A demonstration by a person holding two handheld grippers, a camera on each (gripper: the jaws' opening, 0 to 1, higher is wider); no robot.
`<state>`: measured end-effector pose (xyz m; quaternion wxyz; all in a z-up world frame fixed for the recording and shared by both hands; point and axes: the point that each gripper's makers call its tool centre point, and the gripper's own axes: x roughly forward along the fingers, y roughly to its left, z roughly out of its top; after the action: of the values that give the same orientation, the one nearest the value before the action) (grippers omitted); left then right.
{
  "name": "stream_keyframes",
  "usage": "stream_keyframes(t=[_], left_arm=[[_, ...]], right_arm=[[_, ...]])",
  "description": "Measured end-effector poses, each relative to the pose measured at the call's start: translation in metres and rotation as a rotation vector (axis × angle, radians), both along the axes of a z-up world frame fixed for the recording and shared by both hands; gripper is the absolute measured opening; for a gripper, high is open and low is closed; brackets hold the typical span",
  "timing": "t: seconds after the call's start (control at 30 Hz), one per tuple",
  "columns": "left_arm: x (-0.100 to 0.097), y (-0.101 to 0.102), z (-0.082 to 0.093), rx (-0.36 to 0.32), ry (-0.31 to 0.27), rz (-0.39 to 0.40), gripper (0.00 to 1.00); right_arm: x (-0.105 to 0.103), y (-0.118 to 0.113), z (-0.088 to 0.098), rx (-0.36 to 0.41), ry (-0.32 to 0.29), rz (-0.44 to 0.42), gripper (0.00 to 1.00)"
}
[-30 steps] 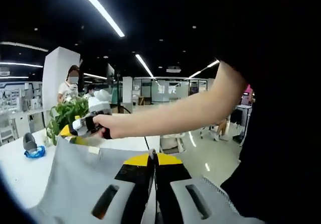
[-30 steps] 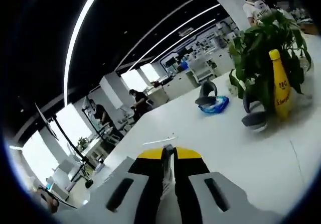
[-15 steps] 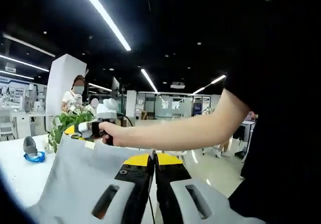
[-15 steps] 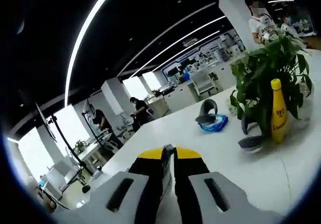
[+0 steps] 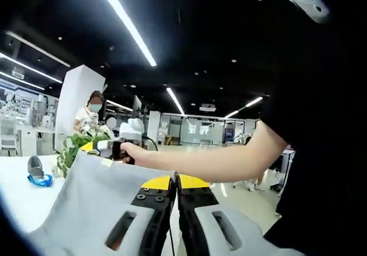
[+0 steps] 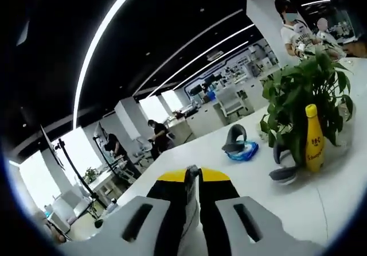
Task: Fold the towel on the table until its edges align and the towel forms a compact rectangular stack.
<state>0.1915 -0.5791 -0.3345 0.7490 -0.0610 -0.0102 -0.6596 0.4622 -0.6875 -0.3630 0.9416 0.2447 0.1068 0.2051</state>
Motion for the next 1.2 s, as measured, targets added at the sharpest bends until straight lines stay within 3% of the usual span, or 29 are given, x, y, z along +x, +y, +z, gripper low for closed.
stream_keyframes(t=[0.37,0.53,0.77,1.2], left_arm=[[-0.002,-0.007,0.010,-0.011,-0.028,-0.001,0.03],[-0.007,-0.014,0.010,0.016,-0.074,-0.009,0.03],[-0.009,-0.017,0.011,0.020,-0.077,-0.022,0.03],[-0.009,-0.012,0.003,0.057,-0.090,-0.001,0.03]], right_arm=[[-0.001,-0.012,0.009,-0.005,-0.006,-0.010,0.03],[-0.002,-0.014,0.012,0.014,-0.015,-0.018,0.03],[-0.004,-0.015,0.017,0.009,-0.022,-0.015,0.03],[-0.003,-0.011,0.009,0.009,-0.006,-0.004,0.03]])
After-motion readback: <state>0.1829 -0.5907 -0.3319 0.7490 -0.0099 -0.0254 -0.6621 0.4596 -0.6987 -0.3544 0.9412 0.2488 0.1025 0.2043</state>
